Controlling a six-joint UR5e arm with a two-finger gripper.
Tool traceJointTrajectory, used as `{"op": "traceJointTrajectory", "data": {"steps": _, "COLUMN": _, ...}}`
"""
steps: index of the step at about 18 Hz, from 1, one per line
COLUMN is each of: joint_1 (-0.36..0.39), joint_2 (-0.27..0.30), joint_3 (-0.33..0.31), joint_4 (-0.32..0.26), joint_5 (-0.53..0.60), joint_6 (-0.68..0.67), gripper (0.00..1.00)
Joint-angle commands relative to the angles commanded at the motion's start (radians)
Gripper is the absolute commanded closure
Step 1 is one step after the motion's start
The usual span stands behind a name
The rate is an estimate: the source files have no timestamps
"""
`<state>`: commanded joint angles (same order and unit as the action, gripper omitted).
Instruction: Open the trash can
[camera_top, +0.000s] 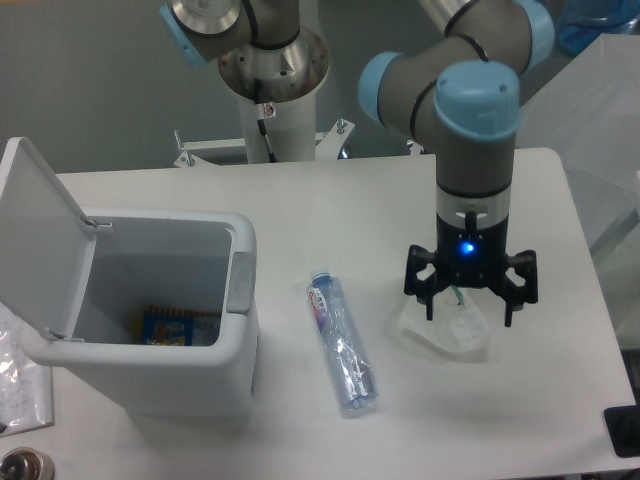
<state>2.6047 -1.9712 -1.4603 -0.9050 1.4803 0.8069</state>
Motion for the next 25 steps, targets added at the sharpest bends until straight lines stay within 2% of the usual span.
{"op": "traceJointTrajectory", "data": {"steps": 2, "joint_1": 0.002, "joint_2": -0.006, "joint_3": 0.002, "joint_4": -0.012, "joint_5": -0.002, "joint_6": 0.041, "gripper": 0.0}}
{"op": "traceJointTrajectory", "data": {"steps": 6, "joint_1": 0.024, "joint_2": -0.011, "joint_3": -0.02, "joint_4": -0.02, "joint_5": -0.002, "joint_6": 0.216, "gripper": 0.0}}
{"op": "traceJointTrajectory", "data": {"steps": 15, "joint_1": 0.092, "joint_2": -0.021, "joint_3": -0.002, "joint_4": -0.175, "joint_5": 0.002, "joint_6": 0.356, "gripper": 0.0}}
{"op": "traceJointTrajectory", "data": {"steps": 25, "joint_1": 0.087, "joint_2": -0.032, "joint_3": -0.011, "joint_4": -0.178, "joint_5": 0.011, "joint_6": 0.377, "gripper": 0.0}}
